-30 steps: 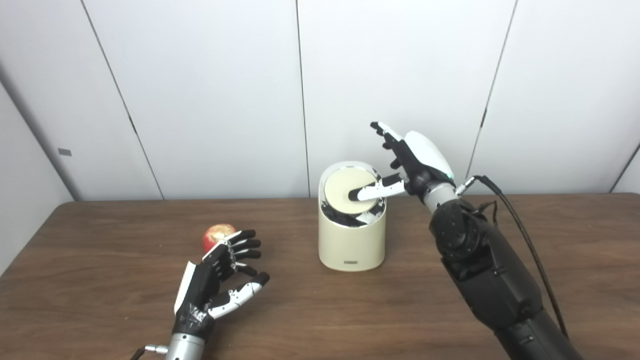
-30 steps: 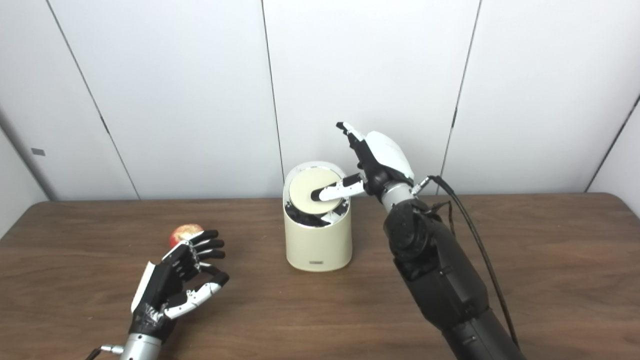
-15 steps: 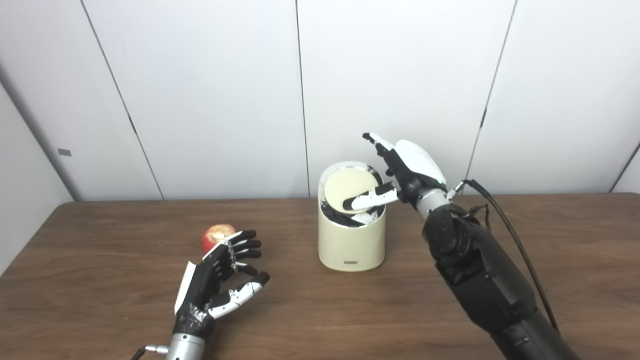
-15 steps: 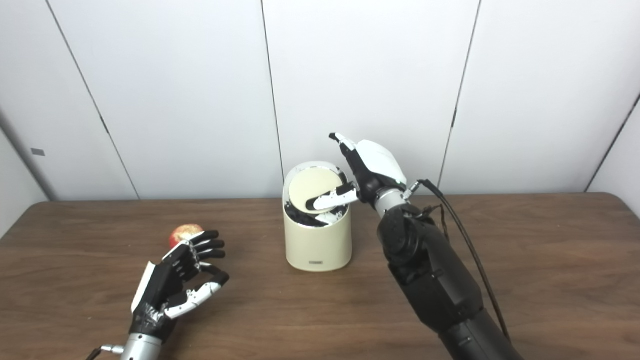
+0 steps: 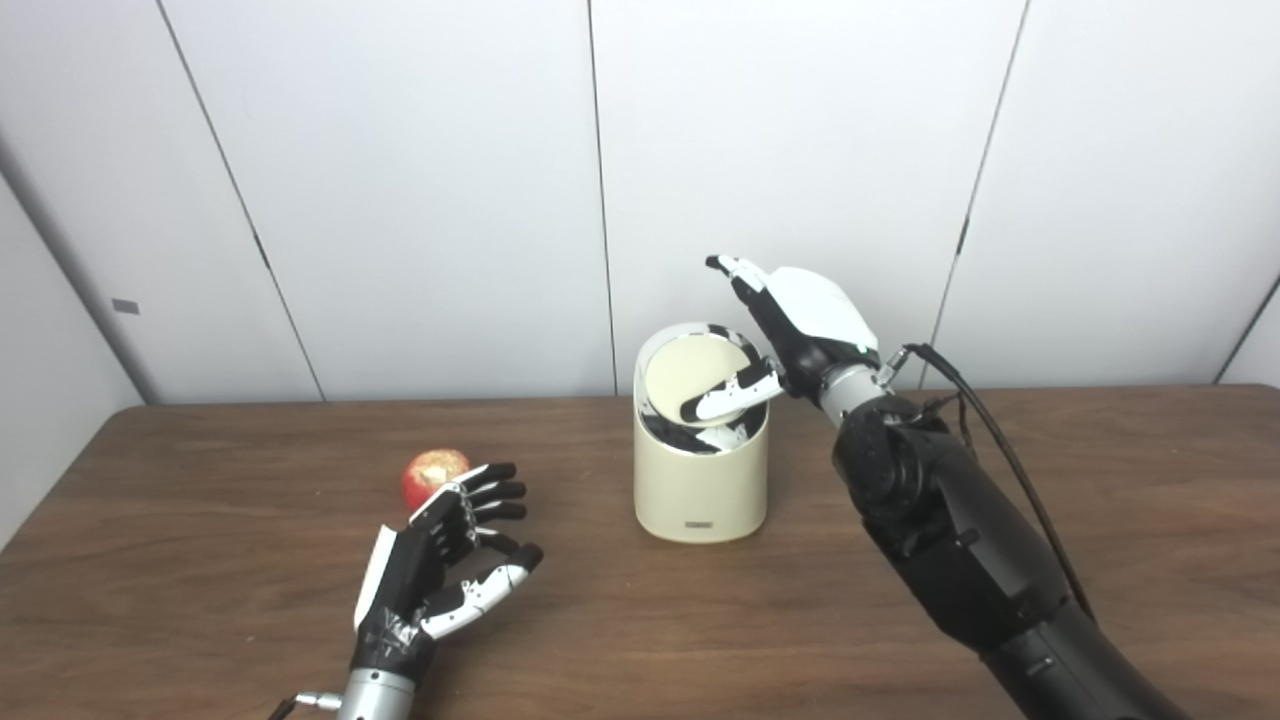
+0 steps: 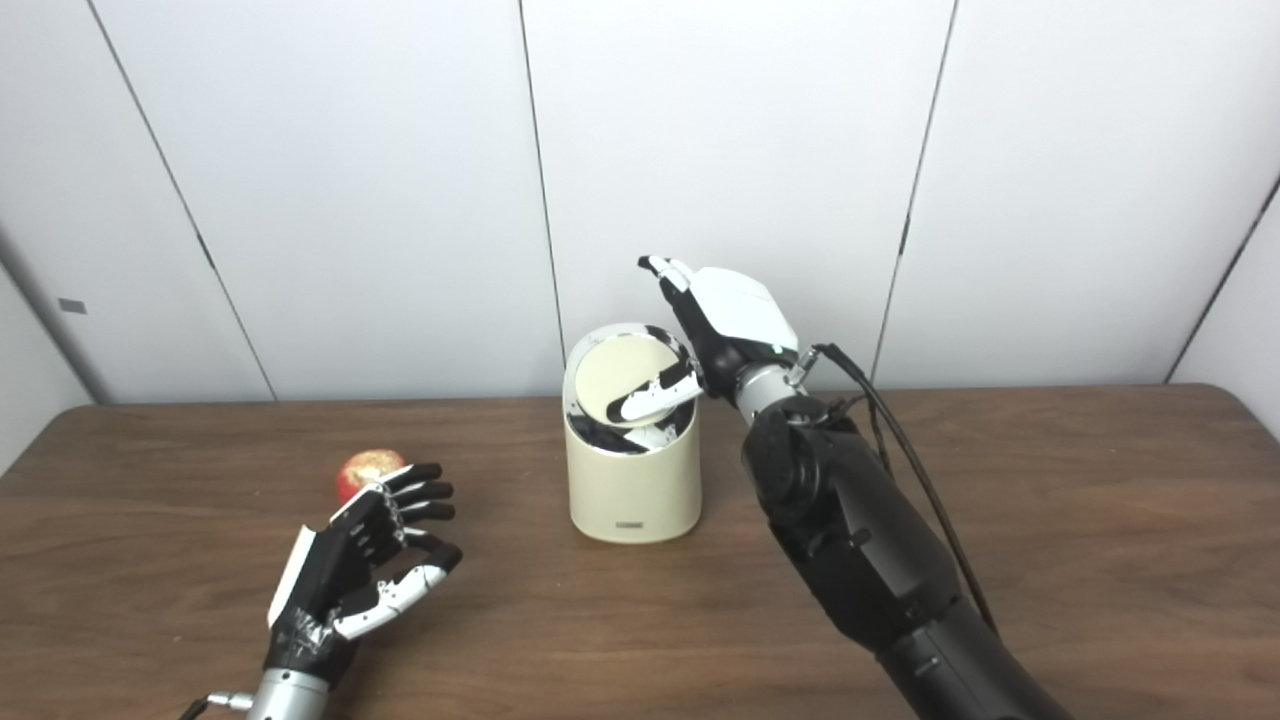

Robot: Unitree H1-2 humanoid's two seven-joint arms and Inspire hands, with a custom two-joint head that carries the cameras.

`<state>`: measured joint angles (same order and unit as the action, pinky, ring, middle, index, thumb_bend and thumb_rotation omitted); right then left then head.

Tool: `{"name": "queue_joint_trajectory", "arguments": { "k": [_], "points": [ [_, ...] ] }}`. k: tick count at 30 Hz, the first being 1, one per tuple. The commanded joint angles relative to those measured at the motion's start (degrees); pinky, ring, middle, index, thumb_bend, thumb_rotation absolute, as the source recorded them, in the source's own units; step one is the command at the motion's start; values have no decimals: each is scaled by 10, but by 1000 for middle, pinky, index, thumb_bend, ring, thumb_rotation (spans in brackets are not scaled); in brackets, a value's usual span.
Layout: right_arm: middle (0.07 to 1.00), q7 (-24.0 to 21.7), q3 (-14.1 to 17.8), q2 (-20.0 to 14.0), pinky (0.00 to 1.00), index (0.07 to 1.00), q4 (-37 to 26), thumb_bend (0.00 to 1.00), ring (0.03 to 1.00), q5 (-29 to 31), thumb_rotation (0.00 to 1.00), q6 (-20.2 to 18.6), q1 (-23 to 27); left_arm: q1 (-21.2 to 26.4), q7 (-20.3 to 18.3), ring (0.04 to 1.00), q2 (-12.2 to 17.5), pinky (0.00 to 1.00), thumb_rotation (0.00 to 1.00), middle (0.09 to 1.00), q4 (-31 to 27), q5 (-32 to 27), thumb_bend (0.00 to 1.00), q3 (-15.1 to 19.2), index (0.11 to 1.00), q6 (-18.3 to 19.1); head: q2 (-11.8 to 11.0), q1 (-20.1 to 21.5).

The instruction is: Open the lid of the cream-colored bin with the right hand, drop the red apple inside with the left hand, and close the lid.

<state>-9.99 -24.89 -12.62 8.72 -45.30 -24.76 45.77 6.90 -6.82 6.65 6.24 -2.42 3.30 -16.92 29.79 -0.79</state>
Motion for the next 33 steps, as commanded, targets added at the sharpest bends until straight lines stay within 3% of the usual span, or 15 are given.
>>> {"name": "queue_joint_trajectory", "arguments": {
  "k": [1, 3, 10, 18, 21, 26, 28, 33],
  "points": [
    [952, -36, -9, -10, 688, 932, 11, 897, 865, -37, 222, -21, 4, -1, 4, 693, -3, 536, 110, 740, -4, 0, 619, -4, 785, -12, 1, -2],
    [947, -44, -2, -9, 679, 922, 5, 895, 859, -27, 210, -20, 1, -1, 5, 689, -3, 535, 112, 738, -4, 1, 619, -4, 782, -13, 2, -3],
    [922, -8, 76, 1, 745, 917, -48, 890, 890, 80, 294, 45, -15, 2, 4, 687, 0, 532, 130, 743, 3, 0, 621, -4, 788, -15, -1, 0],
    [903, 37, 165, 28, 646, 902, -130, 800, 830, 167, 203, 69, -66, 5, 4, 689, -2, 538, 107, 738, 10, -5, 628, -3, 786, -11, -4, 2],
    [888, 46, 182, 26, 595, 917, -149, 755, 800, 182, 228, 76, -97, 6, 2, 690, -3, 535, 103, 737, 14, -9, 632, -4, 785, -13, -5, 4],
    [869, 58, 217, 25, 692, 888, -161, 814, 831, 233, 201, 112, -155, 5, 3, 697, -3, 547, 93, 735, 11, -9, 634, -5, 784, -9, -4, 3],
    [865, 63, 223, 23, 655, 864, -163, 816, 825, 244, 202, 132, -179, 5, 3, 695, -3, 548, 92, 734, 12, -9, 633, -5, 783, -9, -5, 3],
    [863, 74, 228, 13, 659, 867, -174, 853, 801, 248, 302, 154, -234, 5, 1, 701, -4, 552, 93, 736, 10, -12, 631, -6, 782, -9, -5, 3]
  ]
}}
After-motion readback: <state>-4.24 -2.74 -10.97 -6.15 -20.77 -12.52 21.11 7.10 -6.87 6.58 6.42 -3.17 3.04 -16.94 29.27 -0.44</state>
